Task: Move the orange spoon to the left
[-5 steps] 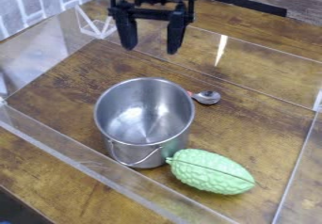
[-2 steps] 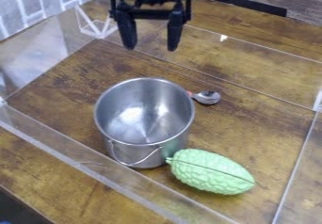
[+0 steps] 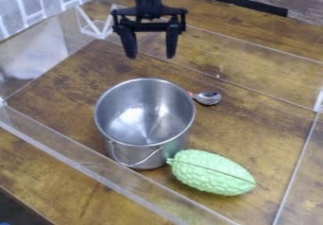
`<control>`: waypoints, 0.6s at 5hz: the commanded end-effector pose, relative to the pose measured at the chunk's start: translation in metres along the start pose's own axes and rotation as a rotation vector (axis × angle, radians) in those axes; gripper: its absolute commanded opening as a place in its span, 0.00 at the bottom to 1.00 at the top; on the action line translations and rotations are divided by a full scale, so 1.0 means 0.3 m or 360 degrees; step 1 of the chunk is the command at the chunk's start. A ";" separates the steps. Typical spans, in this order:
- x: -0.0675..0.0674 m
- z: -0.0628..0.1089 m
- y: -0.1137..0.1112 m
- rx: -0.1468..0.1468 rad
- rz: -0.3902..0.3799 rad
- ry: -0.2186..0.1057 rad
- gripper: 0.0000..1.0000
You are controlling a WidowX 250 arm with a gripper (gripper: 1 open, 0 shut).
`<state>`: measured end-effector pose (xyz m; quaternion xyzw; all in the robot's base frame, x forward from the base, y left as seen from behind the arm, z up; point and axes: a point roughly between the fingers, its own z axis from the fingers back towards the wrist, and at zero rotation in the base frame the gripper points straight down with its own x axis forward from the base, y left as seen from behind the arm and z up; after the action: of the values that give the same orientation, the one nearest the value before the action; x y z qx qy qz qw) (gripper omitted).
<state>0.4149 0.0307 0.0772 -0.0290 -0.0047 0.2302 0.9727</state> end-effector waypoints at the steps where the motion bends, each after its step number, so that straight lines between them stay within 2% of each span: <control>1: 0.051 0.097 0.010 -0.0059 0.0016 -0.0152 1.00; 3: 0.073 0.095 0.018 -0.0073 0.0012 -0.0187 1.00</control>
<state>0.4236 0.0344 0.0807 -0.0331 -0.0294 0.2233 0.9737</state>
